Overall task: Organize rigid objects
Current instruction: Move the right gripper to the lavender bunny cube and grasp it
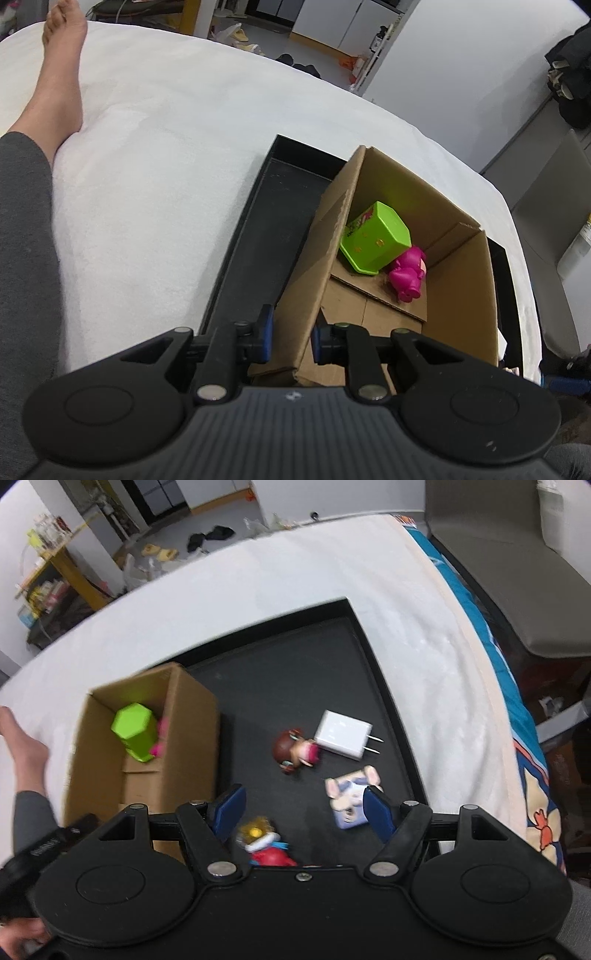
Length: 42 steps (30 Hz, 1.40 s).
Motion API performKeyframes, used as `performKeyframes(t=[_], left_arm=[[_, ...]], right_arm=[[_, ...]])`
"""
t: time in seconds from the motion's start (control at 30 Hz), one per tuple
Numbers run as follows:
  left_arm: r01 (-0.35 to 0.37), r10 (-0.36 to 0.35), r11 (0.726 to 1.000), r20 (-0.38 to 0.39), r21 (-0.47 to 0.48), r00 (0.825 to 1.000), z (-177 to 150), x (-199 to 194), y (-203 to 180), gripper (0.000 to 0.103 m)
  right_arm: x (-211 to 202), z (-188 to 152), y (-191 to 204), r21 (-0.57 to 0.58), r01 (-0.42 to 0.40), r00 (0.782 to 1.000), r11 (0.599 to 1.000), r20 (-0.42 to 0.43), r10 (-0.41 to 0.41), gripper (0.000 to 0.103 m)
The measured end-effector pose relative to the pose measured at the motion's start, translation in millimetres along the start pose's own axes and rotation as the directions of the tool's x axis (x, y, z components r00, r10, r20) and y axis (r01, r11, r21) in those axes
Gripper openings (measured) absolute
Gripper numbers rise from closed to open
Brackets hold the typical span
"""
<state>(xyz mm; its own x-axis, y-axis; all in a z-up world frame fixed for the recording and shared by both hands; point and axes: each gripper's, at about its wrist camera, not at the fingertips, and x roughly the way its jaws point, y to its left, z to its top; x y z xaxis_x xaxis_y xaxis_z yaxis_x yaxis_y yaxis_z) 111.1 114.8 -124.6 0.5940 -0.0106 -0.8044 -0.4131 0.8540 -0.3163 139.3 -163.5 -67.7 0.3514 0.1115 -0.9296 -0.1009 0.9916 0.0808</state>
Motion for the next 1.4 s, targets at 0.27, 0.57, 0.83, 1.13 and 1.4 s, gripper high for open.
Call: performKeyframes(t=[0.27, 0.57, 0.83, 1.13, 1.4], left_arm=[[-0.020, 0.020, 1.000, 0.005, -0.008, 1.000, -1, -2, 1, 0.017], [-0.041, 0.041, 0.999, 0.010, -0.005, 0.999, -3, -3, -4, 0.017], [-0.055, 0.055, 0.998, 0.012, -0.006, 0.998, -3, -3, -6, 0.017], [-0.054, 0.054, 0.999, 0.010, -0.009, 0.999, -2, -2, -6, 0.017], [-0.049, 0.049, 0.999, 0.011, -0.005, 0.999, -2, -3, -6, 0.017]], right_arm=[[26, -5, -17, 0.025, 0.022, 0.999, 0.999, -0.038, -0.021, 0.070], [51, -9, -28, 0.021, 0.056, 0.996, 0.998, -0.070, -0.054, 0.070], [72, -9, -29, -0.030, 0.082, 0.991, 0.996, -0.101, -0.085, 0.069], [88, -7, -30, -0.034, 0.073, 0.986, 0.997, -0.147, -0.077, 0.047], [76, -8, -28, -0.022, 0.048, 0.990, 0.999, -0.130, -0.051, 0.046]])
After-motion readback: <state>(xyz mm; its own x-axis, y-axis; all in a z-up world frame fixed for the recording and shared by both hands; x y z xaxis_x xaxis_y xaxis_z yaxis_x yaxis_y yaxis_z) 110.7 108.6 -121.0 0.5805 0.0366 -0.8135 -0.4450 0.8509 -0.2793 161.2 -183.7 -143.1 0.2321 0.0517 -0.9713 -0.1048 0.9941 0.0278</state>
